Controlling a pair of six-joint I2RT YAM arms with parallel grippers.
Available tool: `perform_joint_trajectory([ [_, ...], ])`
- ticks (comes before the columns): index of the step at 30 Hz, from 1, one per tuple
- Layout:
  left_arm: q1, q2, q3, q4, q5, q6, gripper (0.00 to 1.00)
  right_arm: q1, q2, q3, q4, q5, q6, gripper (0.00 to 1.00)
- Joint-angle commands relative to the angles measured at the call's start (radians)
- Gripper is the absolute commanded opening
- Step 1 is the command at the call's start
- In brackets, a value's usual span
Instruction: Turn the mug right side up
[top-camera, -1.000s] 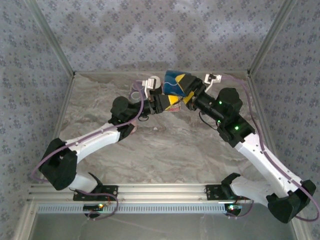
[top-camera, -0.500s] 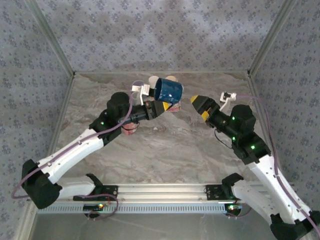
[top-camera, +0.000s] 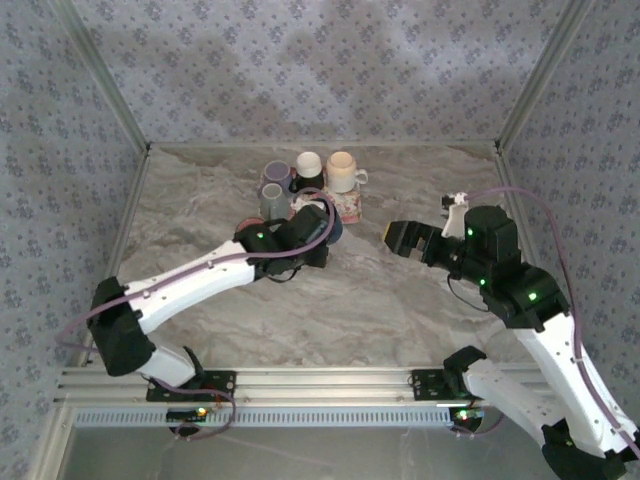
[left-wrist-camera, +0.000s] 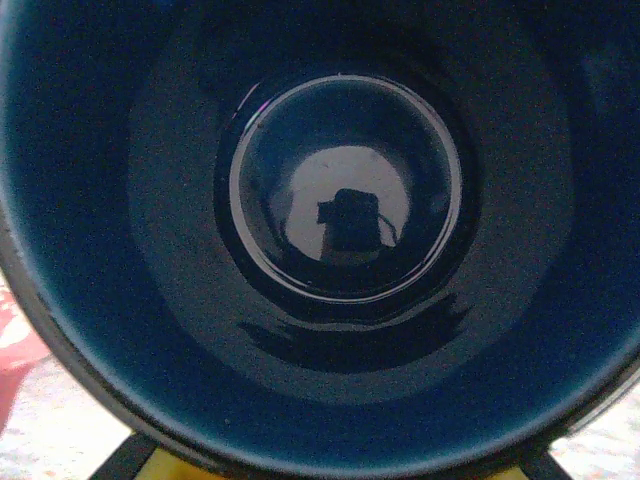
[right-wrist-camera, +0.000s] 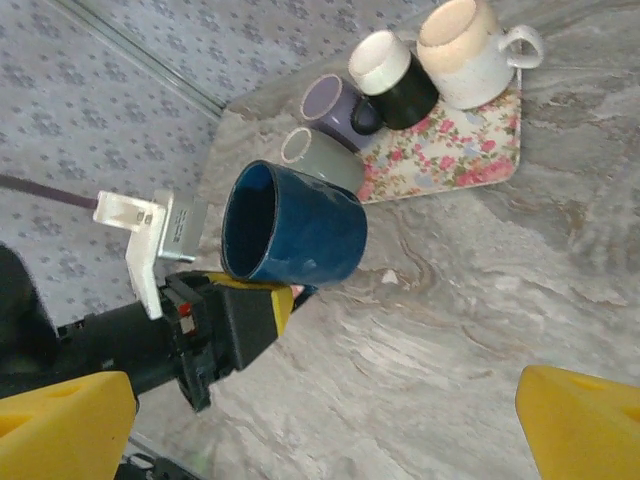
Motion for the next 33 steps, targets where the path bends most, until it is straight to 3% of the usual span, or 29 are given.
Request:
perform_joint_trajectory([
  [1,-0.011,0.000,0.001,0.009,-0.161,-0.043,0.00,0.005,-0.014,0.032,-0.097,0.016,-0.092,1.00],
  [5,-0.010,0.063,-0.003,-0.006,-0.188,-0.067,0.00,0.004,-0.014,0.084,-0.142,0.003,-0.150,1.00],
  [10,0.004,0.127,-0.021,0.009,-0.133,-0.069,0.00,0.010,-0.002,0.120,-0.192,0.031,-0.213,1.00],
  [15,0.031,0.135,-0.083,0.027,-0.089,-0.090,0.00,0.038,-0.041,0.087,-0.111,0.046,-0.159,1.00],
  [22,0.070,0.132,-0.149,0.043,-0.071,-0.079,0.00,0.034,0.032,0.163,-0.220,0.053,-0.178,1.00],
  [33,0.122,0.150,-0.207,0.112,-0.040,-0.045,0.00,0.036,0.059,0.143,-0.179,0.032,-0.174,1.00],
])
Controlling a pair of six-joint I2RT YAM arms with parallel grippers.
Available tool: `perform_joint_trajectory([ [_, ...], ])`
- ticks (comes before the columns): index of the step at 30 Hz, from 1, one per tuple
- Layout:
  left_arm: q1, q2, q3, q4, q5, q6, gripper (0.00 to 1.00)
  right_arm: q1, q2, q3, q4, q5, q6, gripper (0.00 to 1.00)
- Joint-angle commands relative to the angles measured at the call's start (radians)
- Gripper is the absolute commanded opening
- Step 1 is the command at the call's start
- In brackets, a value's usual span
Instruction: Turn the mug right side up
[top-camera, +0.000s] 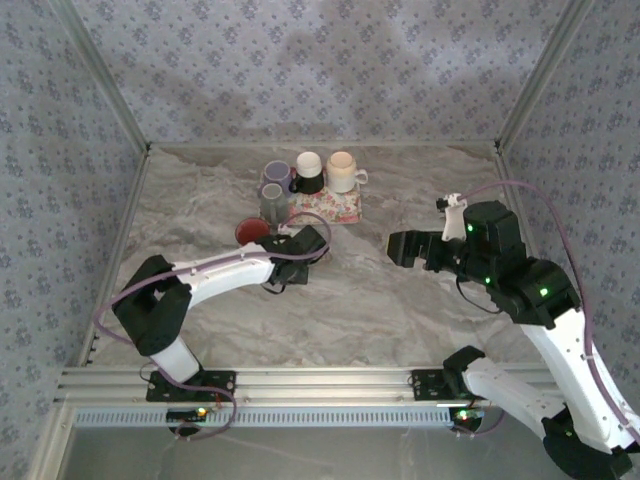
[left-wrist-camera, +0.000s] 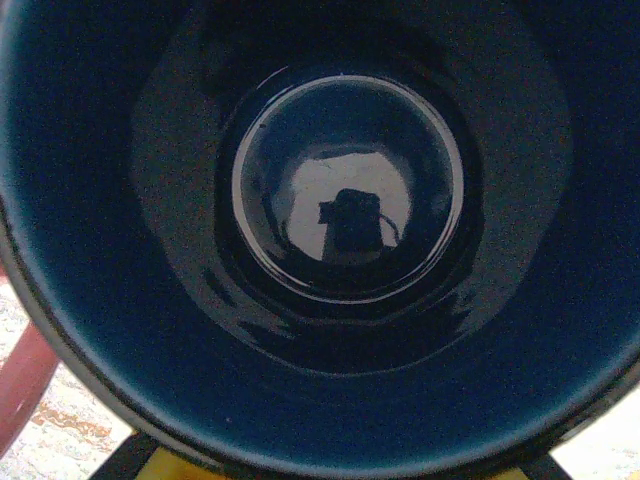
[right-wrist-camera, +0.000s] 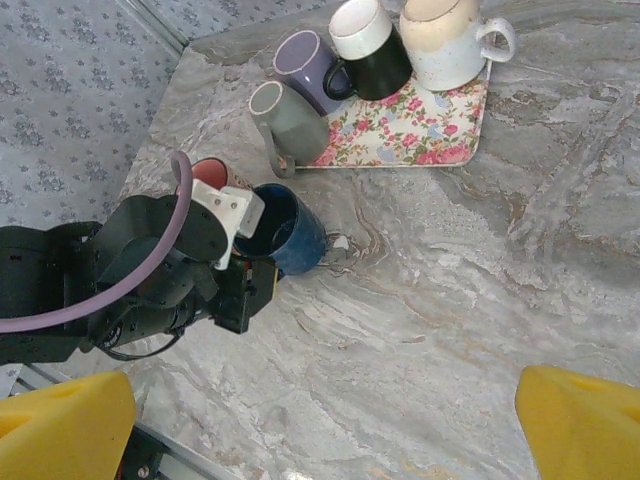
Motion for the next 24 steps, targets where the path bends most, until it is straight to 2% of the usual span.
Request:
perform_joint_trajectory([
  [1,0.012,0.002,0.008,0.079,-0.010,0.014,0.00,0.004,0.006,0.007,0.012,-0.012,-0.015,1.00],
  [15,0.056,0.012,-0.054,0.111,0.002,0.002,0.01,0.009,0.042,0.002,0.032,-0.042,-0.026,1.00],
  [24,0.072,0.031,-0.064,0.143,0.013,0.016,0.14,0.025,0.056,0.006,0.020,-0.028,-0.033,1.00],
])
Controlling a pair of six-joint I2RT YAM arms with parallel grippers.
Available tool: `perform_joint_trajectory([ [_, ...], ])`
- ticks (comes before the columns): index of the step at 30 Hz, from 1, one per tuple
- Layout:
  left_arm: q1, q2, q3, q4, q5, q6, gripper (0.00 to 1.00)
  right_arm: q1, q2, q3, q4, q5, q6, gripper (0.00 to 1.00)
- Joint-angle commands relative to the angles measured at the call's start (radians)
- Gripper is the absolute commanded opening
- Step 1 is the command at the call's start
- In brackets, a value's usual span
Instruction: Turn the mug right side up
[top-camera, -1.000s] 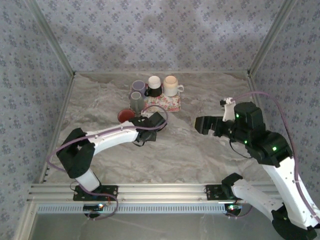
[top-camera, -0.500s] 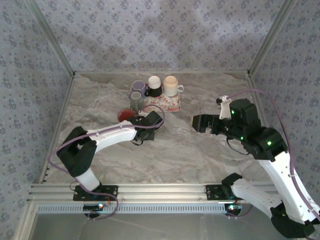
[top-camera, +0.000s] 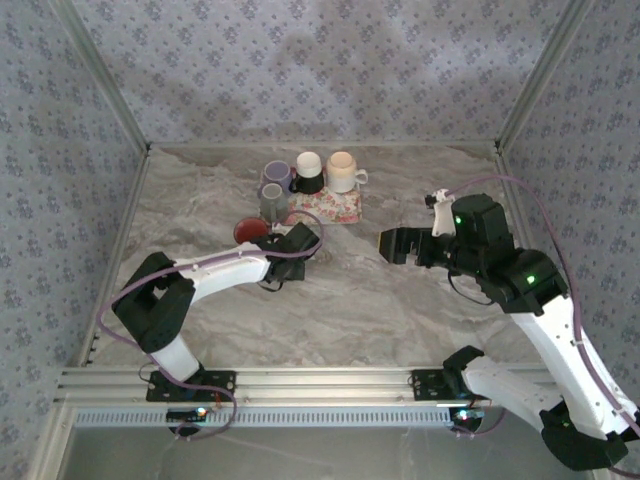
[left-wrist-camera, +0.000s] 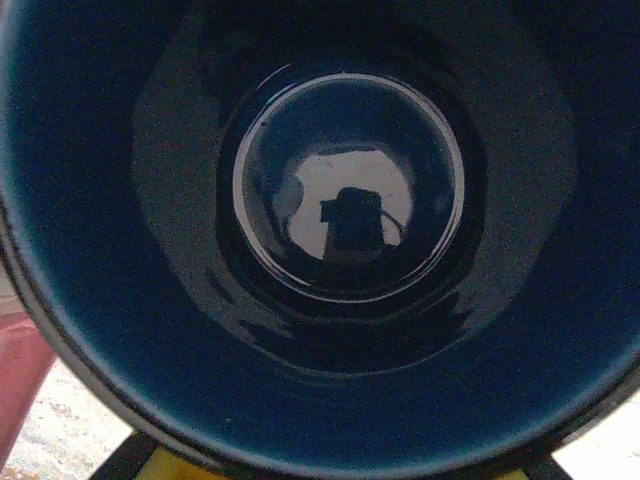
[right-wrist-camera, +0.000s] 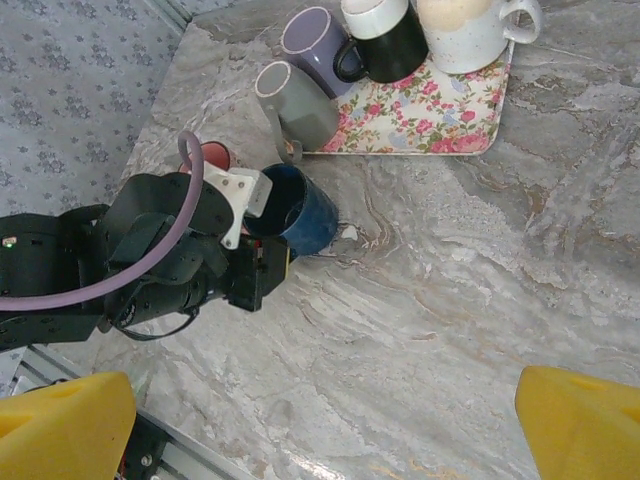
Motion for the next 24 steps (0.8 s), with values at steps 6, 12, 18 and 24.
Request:
perform_joint_trajectory([
  [6,0.019,0.040,0.007,0.018,-0.021,0.021,0.24,0.014,0.001,0.006,-0.003,0.002,-0.024,1.00],
  [12,0.025,0.060,0.019,0.007,-0.019,0.040,0.28,0.018,-0.007,0.001,-0.003,0.008,-0.023,1.00],
  [18,0.024,0.010,0.017,-0.003,-0.015,0.020,0.46,0.019,-0.014,-0.005,-0.002,0.013,-0.020,1.00],
  [24,0.020,-0.075,0.001,-0.027,0.002,-0.011,0.55,0.022,-0.020,-0.009,0.004,0.018,-0.015,1.00],
])
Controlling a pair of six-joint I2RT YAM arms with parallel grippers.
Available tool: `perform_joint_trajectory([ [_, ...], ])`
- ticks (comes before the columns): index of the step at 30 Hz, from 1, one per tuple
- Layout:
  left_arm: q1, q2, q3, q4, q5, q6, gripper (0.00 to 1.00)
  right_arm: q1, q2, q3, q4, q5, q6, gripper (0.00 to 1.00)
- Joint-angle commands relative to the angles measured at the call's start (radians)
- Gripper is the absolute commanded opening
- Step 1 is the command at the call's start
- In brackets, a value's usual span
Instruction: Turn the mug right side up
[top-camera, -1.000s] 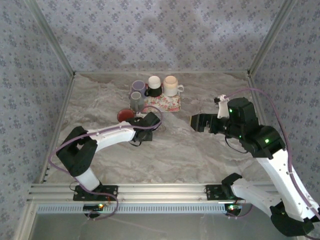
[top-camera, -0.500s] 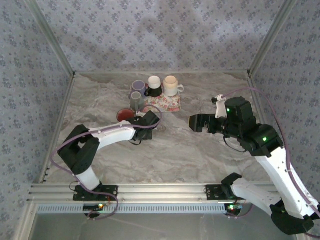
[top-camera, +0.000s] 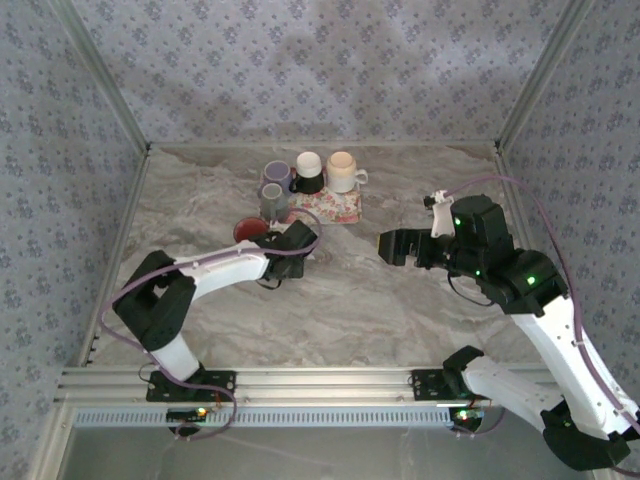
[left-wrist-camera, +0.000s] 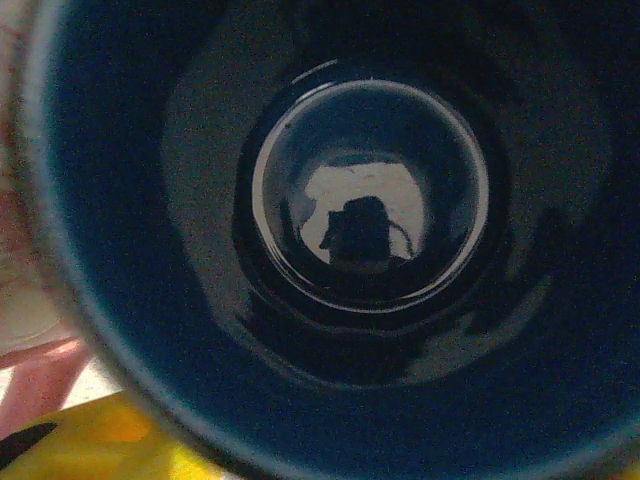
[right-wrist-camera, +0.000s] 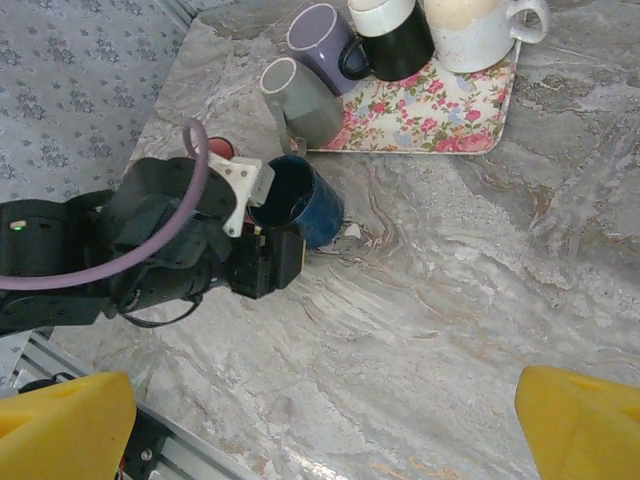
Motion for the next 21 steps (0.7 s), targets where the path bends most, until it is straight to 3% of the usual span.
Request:
perform_joint_trajectory([
  [1,-0.002,-0.082,-0.003,-0.037,0.010,-0.027,0.56,0.009,-0.017,-0.010,0.006,0.015,-0.013,1.00],
  [7,-0.030,-0.156,0.005,-0.076,0.073,-0.022,0.62,0.011,-0.023,-0.021,0.029,0.011,-0.004,1.00],
  [15,-0.027,-0.274,0.101,-0.301,-0.019,0.003,0.67,0.027,-0.004,-0.016,0.049,0.024,0.009,1.00],
  [21,0.067,-0.193,0.409,-0.409,0.053,0.179,0.77,0.049,0.010,-0.017,0.059,0.050,0.027,1.00],
])
